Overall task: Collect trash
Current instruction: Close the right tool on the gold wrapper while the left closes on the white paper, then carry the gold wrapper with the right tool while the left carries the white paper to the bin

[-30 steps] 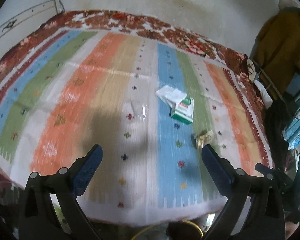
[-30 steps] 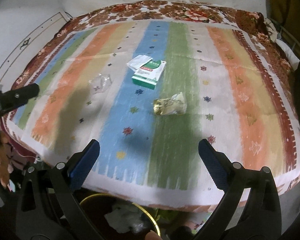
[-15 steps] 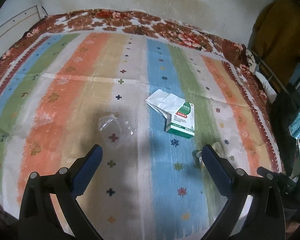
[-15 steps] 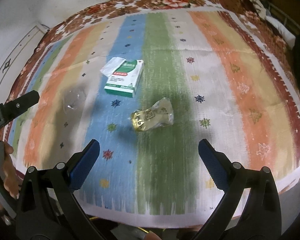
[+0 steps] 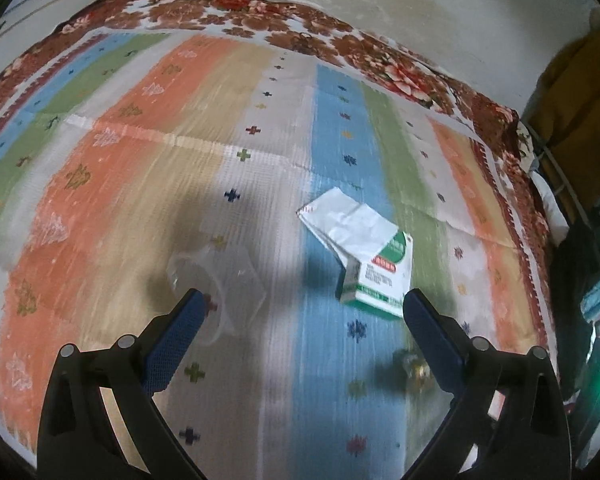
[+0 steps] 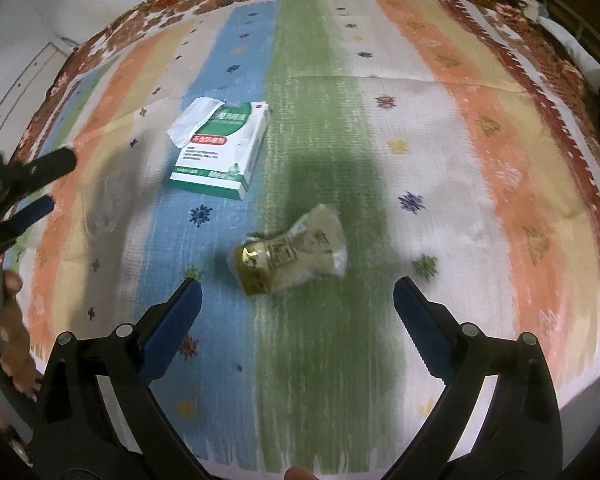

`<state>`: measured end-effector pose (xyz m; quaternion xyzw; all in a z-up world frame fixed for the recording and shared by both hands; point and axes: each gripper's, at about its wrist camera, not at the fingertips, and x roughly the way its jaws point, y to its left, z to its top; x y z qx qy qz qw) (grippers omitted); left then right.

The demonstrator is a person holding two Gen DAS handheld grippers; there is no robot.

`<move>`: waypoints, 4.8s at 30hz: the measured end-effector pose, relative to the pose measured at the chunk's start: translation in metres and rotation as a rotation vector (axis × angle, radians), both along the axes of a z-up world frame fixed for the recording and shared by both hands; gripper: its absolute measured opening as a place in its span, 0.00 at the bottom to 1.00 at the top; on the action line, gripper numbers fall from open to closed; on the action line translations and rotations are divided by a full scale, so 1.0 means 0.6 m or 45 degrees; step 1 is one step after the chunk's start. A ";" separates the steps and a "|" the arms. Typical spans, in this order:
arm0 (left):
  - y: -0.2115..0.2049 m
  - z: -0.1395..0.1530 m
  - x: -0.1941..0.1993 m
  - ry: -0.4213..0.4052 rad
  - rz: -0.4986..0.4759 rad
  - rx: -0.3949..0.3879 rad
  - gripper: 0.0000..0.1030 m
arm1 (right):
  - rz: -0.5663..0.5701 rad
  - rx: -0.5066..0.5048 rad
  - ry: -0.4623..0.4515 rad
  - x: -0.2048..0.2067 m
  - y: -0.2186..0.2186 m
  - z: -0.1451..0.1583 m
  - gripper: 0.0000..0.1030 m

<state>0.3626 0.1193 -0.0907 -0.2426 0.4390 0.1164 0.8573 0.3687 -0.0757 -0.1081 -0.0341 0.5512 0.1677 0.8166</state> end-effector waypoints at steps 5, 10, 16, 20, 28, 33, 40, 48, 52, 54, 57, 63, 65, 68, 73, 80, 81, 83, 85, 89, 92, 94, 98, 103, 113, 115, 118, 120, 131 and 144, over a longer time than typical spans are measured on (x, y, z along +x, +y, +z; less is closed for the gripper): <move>-0.005 -0.019 0.051 -0.024 -0.020 -0.054 0.94 | 0.051 -0.055 -0.005 0.009 0.019 -0.023 0.87; 0.017 -0.040 0.084 -0.031 0.098 -0.161 0.93 | 0.069 -0.057 0.020 0.020 0.035 -0.047 0.80; 0.033 -0.075 0.119 -0.005 0.163 -0.226 0.91 | 0.085 -0.153 0.033 0.026 0.044 -0.074 0.71; 0.019 -0.079 0.140 0.024 0.136 -0.159 0.87 | 0.110 -0.117 0.035 0.035 0.037 -0.080 0.63; -0.013 -0.040 0.165 -0.013 0.047 0.004 0.76 | 0.179 -0.121 0.026 0.030 0.045 -0.072 0.37; -0.020 -0.034 0.168 -0.041 0.012 -0.028 0.76 | 0.202 -0.126 0.017 0.027 0.045 -0.072 0.35; -0.003 -0.089 0.182 0.060 0.027 -0.157 0.77 | 0.224 -0.157 0.003 0.021 0.049 -0.075 0.34; 0.006 -0.125 0.185 0.142 0.066 -0.096 0.57 | 0.249 -0.180 0.003 0.014 0.050 -0.089 0.35; -0.001 -0.119 0.185 0.110 0.025 -0.093 0.32 | 0.242 -0.168 0.017 0.016 0.047 -0.090 0.35; -0.001 -0.117 0.184 0.099 0.022 -0.090 0.22 | 0.240 -0.170 0.020 0.016 0.048 -0.090 0.35; 0.007 -0.118 0.179 0.091 0.033 -0.101 0.11 | 0.245 -0.175 0.019 0.017 0.049 -0.090 0.35; 0.017 -0.104 0.168 0.009 0.009 -0.131 0.09 | 0.255 -0.173 0.023 0.019 0.050 -0.092 0.35; 0.016 -0.091 0.165 -0.028 -0.004 -0.124 0.09 | 0.257 -0.179 0.024 0.018 0.051 -0.093 0.35; 0.017 -0.066 0.157 -0.081 -0.032 -0.117 0.09 | 0.260 -0.186 0.027 0.017 0.053 -0.093 0.35; 0.033 -0.043 0.146 -0.080 -0.039 -0.065 0.09 | 0.264 -0.197 0.028 0.017 0.055 -0.092 0.34; 0.071 -0.025 0.108 -0.056 -0.011 -0.001 0.09 | 0.269 -0.216 0.020 0.014 0.055 -0.085 0.31; 0.077 -0.020 0.100 -0.050 -0.005 0.017 0.09 | 0.270 -0.220 0.017 0.012 0.055 -0.083 0.30; 0.080 -0.012 0.091 -0.052 -0.002 0.029 0.09 | 0.268 -0.218 0.017 0.010 0.053 -0.076 0.29; 0.081 0.004 0.078 -0.058 -0.002 0.054 0.09 | 0.266 -0.208 0.017 0.007 0.052 -0.070 0.29; 0.078 0.035 0.055 -0.068 -0.012 0.103 0.09 | 0.268 -0.189 -0.004 -0.002 0.052 -0.045 0.28; 0.078 0.052 0.040 -0.068 -0.006 0.119 0.09 | 0.260 -0.156 -0.020 -0.010 0.049 -0.022 0.28; 0.080 0.069 0.026 -0.066 0.006 0.129 0.09 | 0.253 -0.131 -0.029 -0.017 0.047 -0.004 0.28; 0.072 0.111 -0.008 -0.076 -0.001 0.178 0.09 | 0.238 -0.099 -0.051 -0.032 0.040 0.026 0.28; 0.056 0.147 -0.057 -0.099 -0.011 0.183 0.09 | 0.222 -0.052 -0.077 -0.053 0.035 0.061 0.27; 0.032 0.152 -0.148 -0.085 0.000 0.093 0.09 | 0.247 0.016 -0.104 -0.115 0.036 0.107 0.25; 0.023 0.159 -0.168 -0.101 -0.020 0.097 0.09 | 0.286 0.023 -0.117 -0.133 0.039 0.119 0.25; 0.013 0.167 -0.194 -0.107 -0.033 0.120 0.09 | 0.312 0.030 -0.138 -0.155 0.036 0.135 0.25; 0.009 0.168 -0.211 -0.102 -0.040 0.113 0.09 | 0.311 0.041 -0.144 -0.167 0.028 0.143 0.25; -0.036 0.192 -0.297 -0.144 -0.086 0.027 0.09 | 0.324 0.098 -0.156 -0.246 -0.010 0.172 0.25; -0.108 0.211 -0.392 -0.236 -0.210 -0.046 0.09 | 0.316 0.187 -0.198 -0.335 -0.069 0.193 0.25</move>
